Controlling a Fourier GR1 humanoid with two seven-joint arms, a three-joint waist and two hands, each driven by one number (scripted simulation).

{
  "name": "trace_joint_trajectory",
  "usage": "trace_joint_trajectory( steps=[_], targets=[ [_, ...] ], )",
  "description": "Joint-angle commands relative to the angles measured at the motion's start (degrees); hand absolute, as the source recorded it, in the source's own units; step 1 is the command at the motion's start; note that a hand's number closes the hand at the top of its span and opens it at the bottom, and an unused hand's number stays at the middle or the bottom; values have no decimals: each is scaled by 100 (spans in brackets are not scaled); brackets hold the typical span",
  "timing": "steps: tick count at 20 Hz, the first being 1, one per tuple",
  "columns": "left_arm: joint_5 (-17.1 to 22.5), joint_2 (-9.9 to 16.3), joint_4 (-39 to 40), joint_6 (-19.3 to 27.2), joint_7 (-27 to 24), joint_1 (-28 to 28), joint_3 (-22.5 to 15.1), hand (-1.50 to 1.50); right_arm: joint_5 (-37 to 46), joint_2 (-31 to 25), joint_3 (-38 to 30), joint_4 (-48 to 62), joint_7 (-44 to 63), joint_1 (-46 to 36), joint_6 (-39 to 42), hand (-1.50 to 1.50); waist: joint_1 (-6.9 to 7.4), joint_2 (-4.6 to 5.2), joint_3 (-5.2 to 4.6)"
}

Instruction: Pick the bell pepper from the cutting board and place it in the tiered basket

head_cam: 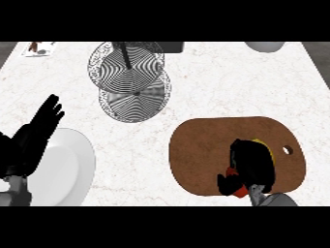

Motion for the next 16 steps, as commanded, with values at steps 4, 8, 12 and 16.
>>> trace_joint_trajectory(
  steps=[4, 8, 12, 16],
  targets=[
    [-143, -157, 202, 12, -149, 4, -89, 0, 1206, 161, 191, -1324, 1407, 895, -885, 150, 4, 90, 66],
    [-31, -110, 17, -97, -184, 176, -23, 0, 1531, 331, 153, -2114, 1405, 662, -1638, 150, 62, 68, 67],
    [-47, -45, 168, -234, -257, 36, -24, 0, 1925, 649, 698, -2914, 1246, 572, -2234, 150, 47, 76, 66],
    [-183, -268, -11, -3, -4, -3, -169, 0, 2288, 1050, 1038, -3458, 1469, 199, -1651, 150, 109, 102, 68]
  ],
)
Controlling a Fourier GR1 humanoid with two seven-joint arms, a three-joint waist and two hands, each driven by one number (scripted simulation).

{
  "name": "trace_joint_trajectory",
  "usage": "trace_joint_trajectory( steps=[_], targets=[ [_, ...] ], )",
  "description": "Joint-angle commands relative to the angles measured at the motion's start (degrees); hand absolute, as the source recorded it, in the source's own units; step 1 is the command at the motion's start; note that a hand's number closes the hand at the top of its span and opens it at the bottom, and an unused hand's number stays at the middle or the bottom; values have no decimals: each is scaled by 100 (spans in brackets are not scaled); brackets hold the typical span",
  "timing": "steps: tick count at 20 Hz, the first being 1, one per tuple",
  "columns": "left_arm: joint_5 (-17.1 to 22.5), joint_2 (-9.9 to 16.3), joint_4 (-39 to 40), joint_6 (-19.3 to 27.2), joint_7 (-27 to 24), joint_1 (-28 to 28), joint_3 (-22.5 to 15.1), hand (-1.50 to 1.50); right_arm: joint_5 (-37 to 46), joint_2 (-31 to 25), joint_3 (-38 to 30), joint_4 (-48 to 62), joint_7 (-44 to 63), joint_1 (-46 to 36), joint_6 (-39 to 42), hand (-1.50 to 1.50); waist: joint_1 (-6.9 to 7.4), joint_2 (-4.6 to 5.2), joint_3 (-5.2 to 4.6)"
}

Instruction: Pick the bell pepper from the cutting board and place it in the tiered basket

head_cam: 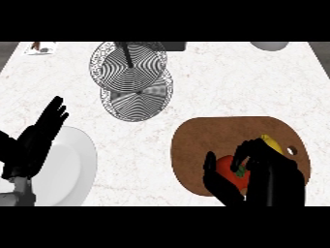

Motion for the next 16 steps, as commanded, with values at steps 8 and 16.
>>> trace_joint_trajectory(
  steps=[8, 16],
  targets=[
    [92, 139, 138, -208, 257, -425, 267, 0, -790, 594, 240, -70, 1550, -2876, 1615, 150, 127, 43, -2],
    [-109, -46, 37, -270, 36, -166, -6, 0, -1746, 598, -10, 2280, 2003, -4745, 586, 150, 271, 64, -6]
  ],
)
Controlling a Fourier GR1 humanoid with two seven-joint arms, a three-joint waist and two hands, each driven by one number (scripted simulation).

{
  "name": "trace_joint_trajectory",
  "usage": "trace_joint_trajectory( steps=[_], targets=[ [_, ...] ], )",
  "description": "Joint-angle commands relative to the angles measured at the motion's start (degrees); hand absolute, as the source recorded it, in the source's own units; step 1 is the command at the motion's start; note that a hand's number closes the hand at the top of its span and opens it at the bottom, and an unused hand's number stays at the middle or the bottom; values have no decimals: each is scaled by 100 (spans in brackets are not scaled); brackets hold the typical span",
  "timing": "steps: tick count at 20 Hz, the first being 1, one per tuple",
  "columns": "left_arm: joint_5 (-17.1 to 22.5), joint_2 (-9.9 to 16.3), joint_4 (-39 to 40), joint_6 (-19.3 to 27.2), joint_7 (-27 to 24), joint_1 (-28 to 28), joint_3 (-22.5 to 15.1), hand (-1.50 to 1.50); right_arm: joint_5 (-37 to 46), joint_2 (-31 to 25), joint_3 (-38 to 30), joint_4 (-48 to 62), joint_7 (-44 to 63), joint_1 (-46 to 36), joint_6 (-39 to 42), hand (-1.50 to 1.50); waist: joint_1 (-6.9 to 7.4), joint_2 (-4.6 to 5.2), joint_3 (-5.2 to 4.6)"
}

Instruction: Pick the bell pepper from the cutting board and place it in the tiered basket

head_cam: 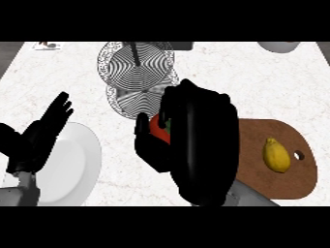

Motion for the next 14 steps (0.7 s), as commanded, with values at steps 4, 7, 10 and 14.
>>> trace_joint_trajectory(
  steps=[4, 7, 10, 14],
  targets=[
    [-93, -105, -91, -13, -38, 72, -134, 0, -970, 57, -752, 1803, 821, -1635, -610, 150, 163, 28, -1],
    [-206, -230, 174, 89, -287, 17, -122, 0, -1085, 57, -629, 2432, 867, -1913, -1037, 150, 119, 35, -3],
    [-216, -236, 397, 92, -71, -402, -134, 0, -1498, 57, -804, 3093, 828, -2524, -1127, 150, 121, 57, -5],
    [-177, -178, 327, -13, -158, -215, -95, 0, -1700, 57, -590, 3765, 968, -2475, -1674, 150, 201, 55, -4]
  ],
)
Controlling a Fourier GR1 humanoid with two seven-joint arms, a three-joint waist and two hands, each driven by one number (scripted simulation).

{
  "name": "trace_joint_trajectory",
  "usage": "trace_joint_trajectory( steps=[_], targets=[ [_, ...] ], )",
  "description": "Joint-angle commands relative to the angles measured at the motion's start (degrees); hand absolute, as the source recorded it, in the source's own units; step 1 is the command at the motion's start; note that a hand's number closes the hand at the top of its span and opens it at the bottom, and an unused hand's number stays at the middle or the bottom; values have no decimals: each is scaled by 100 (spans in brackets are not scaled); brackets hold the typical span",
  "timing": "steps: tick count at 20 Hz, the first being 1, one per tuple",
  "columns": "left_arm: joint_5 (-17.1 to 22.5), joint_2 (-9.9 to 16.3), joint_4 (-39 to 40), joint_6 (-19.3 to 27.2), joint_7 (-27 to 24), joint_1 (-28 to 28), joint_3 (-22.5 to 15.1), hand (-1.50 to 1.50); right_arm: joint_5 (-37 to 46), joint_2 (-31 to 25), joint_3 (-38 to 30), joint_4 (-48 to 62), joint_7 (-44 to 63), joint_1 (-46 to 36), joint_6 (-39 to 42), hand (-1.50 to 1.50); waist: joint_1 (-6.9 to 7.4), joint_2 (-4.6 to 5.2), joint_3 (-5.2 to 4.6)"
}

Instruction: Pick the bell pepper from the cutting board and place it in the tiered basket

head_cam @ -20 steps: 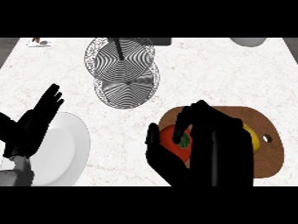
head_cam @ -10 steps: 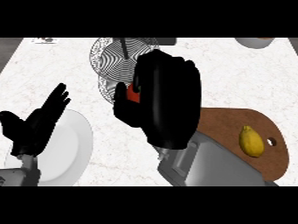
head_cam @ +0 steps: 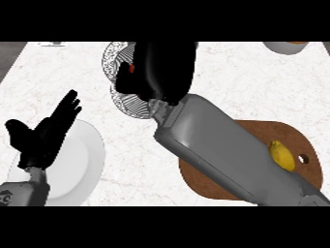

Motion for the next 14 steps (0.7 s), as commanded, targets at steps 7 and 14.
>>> trace_joint_trajectory(
  steps=[7, 14],
  targets=[
    [251, 189, 35, -250, 154, -170, 273, 0, -687, 52, 245, 1603, 482, -506, -1400, 150, -25, -3, 4],
    [28, 40, 8, -129, 87, -103, 110, 0, -758, 52, 437, 2859, 105, -838, -2132, 150, 32, 21, 4]
  ],
)
